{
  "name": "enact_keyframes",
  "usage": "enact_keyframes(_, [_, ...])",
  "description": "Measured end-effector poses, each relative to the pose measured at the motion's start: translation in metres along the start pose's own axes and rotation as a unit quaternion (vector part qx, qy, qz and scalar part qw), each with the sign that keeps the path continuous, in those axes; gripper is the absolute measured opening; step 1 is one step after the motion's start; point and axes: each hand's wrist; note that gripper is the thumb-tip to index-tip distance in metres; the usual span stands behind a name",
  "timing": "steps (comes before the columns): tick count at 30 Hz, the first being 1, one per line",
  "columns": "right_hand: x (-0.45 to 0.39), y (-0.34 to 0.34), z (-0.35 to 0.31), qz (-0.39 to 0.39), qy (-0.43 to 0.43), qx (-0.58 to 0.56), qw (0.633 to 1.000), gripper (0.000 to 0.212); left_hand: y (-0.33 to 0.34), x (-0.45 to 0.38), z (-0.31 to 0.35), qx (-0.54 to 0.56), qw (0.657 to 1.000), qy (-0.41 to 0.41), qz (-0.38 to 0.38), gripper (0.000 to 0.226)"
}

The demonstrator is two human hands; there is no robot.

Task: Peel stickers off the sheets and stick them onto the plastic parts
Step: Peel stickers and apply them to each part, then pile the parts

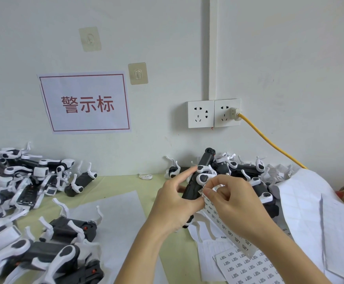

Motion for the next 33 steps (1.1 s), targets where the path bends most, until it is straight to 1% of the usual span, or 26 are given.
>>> enact_keyframes(8, [-0.0006, 0.002, 0.0017, 0.006, -0.005, 0.025, 1.0, 0.021, 0.0, 0.0014, 0.001, 0.021, 1.0, -0.018, -0.01, 0.069])
enact_keyframes(18, [-0.0014, 0.0048, 0.0049, 0.034, -0.022, 0.086, 0.995, 0.024, -0.0005, 0.0015, 0.0021, 0.015, 0.999, -0.037, -0.02, 0.074])
enact_keyframes(25, [-0.002, 0.0056, 0.0048, 0.043, -0.035, 0.094, 0.994, 0.025, -0.0001, 0.0006, 0.0011, 0.006, 0.999, -0.047, -0.017, 0.073])
enact_keyframes(33, [-0.0015, 0.0062, 0.0049, 0.028, -0.036, 0.088, 0.995, 0.027, -0.001, 0.0008, 0.0024, 0.002, 0.999, -0.045, -0.015, 0.074])
Point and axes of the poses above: each hand's wrist, its own x-axis away from the middle knuckle, its own y-axis out of the palm, z = x × y, and after that the axes turned 8 degrees about y, right-handed
